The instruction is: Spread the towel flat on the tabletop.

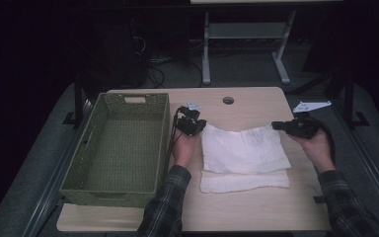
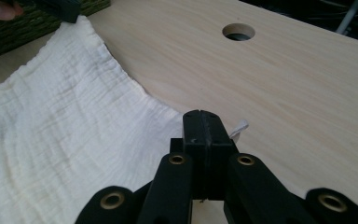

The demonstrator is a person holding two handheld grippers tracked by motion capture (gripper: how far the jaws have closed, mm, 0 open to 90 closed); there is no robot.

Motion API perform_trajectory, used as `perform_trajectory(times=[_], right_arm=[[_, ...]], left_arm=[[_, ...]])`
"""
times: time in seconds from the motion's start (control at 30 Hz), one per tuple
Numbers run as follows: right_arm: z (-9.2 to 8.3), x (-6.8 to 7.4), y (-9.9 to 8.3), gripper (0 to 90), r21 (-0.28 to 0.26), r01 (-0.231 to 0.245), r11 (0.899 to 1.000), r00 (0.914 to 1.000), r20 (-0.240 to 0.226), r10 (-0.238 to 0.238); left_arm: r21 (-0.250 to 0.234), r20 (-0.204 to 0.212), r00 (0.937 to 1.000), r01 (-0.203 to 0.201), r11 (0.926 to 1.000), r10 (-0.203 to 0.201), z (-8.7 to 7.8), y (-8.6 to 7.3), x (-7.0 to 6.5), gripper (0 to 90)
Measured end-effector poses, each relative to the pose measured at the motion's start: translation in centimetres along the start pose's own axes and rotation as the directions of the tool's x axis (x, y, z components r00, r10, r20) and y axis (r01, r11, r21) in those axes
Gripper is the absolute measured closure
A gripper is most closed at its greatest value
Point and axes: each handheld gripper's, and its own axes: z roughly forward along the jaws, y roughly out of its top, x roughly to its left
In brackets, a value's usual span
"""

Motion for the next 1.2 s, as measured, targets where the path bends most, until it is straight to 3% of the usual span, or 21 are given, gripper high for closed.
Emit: perform_trajectory(times=[0.17, 0.4, 0.53, 0.67, 0.83, 0.9, 1.1, 1.2], right_arm=[[1.3, -1.4, 1.2, 89.8, -0.006, -0.014, 1.000, 0.9998, 0.011, 0.014], [2.4, -3.1, 2.3, 89.8, -0.008, -0.048, 0.999, 0.9981, 0.038, 0.049], [3.6, -4.4, 1.9, 89.5, 0.009, -0.079, 0.997, 0.9958, 0.048, 0.078], [4.2, -5.0, 1.6, 75.6, 0.024, -0.091, 0.996, 0.9950, 0.043, 0.090], [5.2, -5.7, 1.2, 69.2, 0.058, -0.114, 0.992, 0.9912, 0.074, 0.109], [5.6, -6.0, 0.9, 66.2, 0.067, -0.111, 0.992, 0.9900, 0.095, 0.104], [7.0, -6.8, 0.4, 64.4, 0.109, -0.137, 0.985, 0.9827, 0.140, 0.121], [7.5, -7.4, 0.0, 63.9, 0.109, -0.153, 0.982, 0.9804, 0.141, 0.137]], left_arm=[[-0.028, -0.015, 0.9991, 0.040, 0.9988, -0.041, 0.8, 1.3, 1.2, 87.3], [-0.034, -0.042, 0.9981, 0.045, 0.9984, -0.046, 2.0, 2.2, 2.3, 87.1], [-0.013, -0.060, 0.9969, 0.050, 0.9987, -0.051, 3.5, 2.2, 3.1, 85.7], [0.018, -0.068, 0.9959, 0.060, 0.9980, -0.059, 4.4, 1.9, 3.2, 72.1], [0.063, -0.083, 0.9953, 0.055, 0.9965, -0.049, 5.1, 1.4, 3.4, 63.0], [0.062, -0.088, 0.9936, 0.075, 0.9952, -0.070, 5.5, 1.3, 3.6, 61.1], [0.099, -0.096, 0.9926, 0.084, 0.9915, -0.075, 6.3, 0.7, 4.1, 58.5], [0.101, -0.098, 0.9923, 0.086, 0.9912, -0.076, 6.6, 0.6, 4.1, 57.9]])
